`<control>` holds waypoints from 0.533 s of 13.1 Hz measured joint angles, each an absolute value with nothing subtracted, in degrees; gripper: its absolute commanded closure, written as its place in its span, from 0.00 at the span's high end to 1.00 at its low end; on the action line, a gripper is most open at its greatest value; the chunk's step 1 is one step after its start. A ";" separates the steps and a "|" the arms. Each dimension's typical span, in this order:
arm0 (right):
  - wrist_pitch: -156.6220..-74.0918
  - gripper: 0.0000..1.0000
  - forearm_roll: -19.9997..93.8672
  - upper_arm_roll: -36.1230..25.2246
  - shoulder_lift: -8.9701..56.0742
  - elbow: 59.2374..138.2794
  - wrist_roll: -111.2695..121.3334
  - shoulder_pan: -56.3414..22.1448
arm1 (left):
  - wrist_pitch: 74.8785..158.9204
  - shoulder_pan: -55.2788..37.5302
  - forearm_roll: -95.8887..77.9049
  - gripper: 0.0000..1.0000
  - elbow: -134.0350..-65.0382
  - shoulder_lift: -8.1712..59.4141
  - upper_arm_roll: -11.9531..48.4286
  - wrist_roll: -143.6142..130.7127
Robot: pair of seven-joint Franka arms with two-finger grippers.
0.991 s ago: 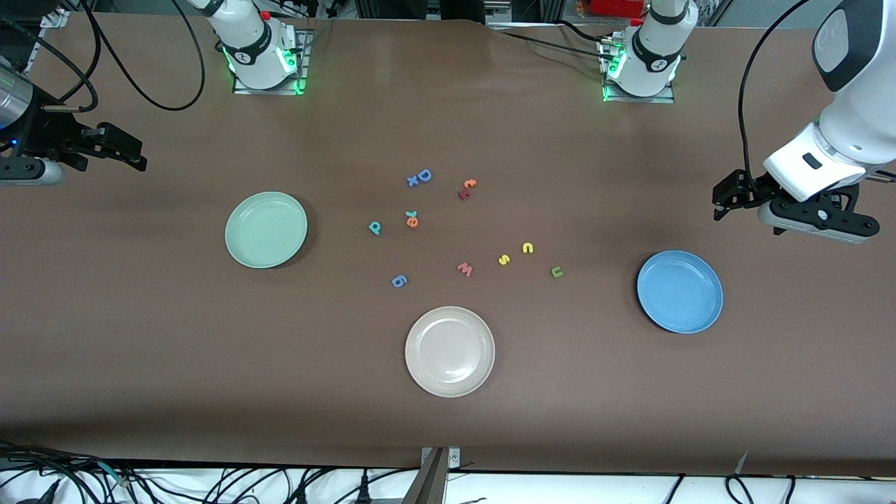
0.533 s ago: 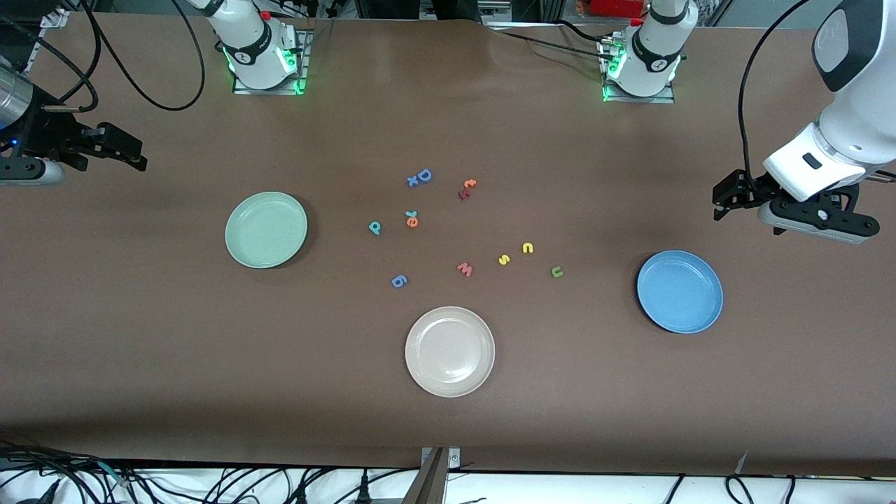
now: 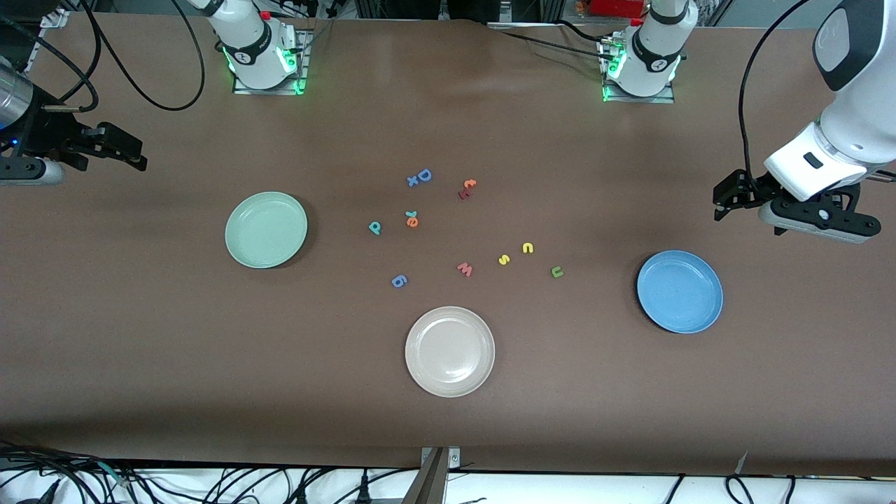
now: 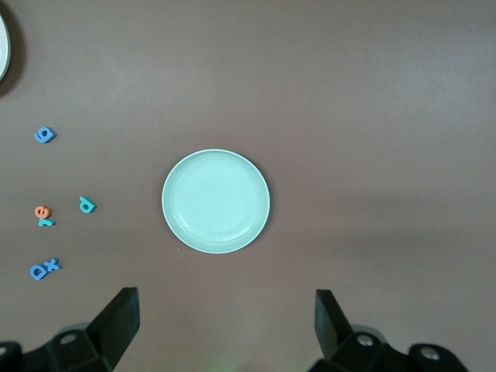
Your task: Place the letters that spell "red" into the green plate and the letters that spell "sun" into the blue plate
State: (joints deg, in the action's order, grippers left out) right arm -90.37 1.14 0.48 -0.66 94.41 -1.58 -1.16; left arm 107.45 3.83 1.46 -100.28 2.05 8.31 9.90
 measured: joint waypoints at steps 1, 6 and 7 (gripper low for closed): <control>-90.37 1.00 1.14 0.48 -0.66 94.41 -1.58 -1.16 | 107.45 3.83 1.46 1.00 -100.25 2.05 8.31 9.90; -89.73 1.00 1.14 0.49 -0.65 94.41 -1.58 -1.16 | 107.45 3.83 1.46 1.00 -100.25 2.05 8.31 9.90; -89.36 1.00 1.14 0.51 -0.62 94.50 -1.58 -1.17 | 107.45 3.83 1.46 1.00 -100.25 2.05 8.31 9.90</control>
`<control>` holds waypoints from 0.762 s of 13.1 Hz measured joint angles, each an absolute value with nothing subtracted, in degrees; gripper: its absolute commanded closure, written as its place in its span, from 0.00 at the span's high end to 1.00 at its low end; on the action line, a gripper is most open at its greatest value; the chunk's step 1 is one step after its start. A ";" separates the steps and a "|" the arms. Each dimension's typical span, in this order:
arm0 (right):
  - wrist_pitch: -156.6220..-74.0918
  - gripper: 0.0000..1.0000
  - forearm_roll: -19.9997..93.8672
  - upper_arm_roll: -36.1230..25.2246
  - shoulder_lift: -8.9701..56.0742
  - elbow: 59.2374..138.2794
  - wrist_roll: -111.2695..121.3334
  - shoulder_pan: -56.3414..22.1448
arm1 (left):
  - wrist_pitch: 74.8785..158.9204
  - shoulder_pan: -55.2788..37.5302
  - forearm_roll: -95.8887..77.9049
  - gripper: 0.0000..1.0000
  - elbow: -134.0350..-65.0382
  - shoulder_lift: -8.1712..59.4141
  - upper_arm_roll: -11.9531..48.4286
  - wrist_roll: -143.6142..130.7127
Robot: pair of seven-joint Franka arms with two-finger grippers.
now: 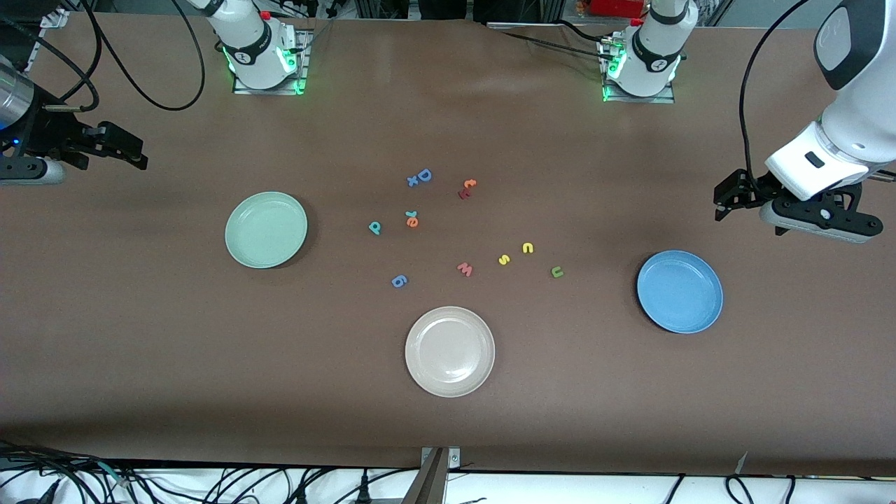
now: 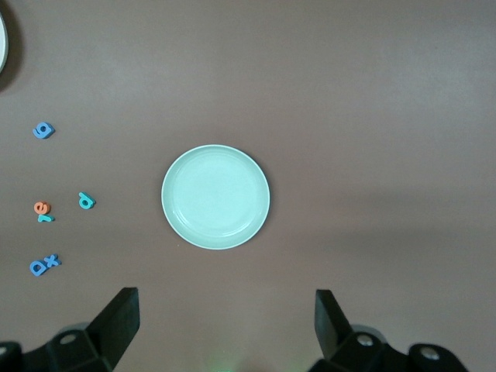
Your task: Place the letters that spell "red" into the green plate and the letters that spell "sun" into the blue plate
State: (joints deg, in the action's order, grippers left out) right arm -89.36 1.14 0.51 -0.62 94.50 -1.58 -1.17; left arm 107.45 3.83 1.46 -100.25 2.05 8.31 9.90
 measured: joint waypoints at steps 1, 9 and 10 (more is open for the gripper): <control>-89.01 1.00 1.14 0.60 -0.50 94.77 -1.58 -1.19 | 107.45 3.83 1.46 1.00 -100.25 2.05 8.31 9.90; -94.83 1.00 1.13 1.62 8.31 96.45 -9.93 -13.56 | 107.44 3.82 1.46 1.00 -100.22 2.08 8.34 9.90; -96.90 1.00 1.12 1.72 10.31 96.71 -13.00 -16.03 | 107.44 3.82 1.46 1.00 -100.22 2.09 8.35 9.90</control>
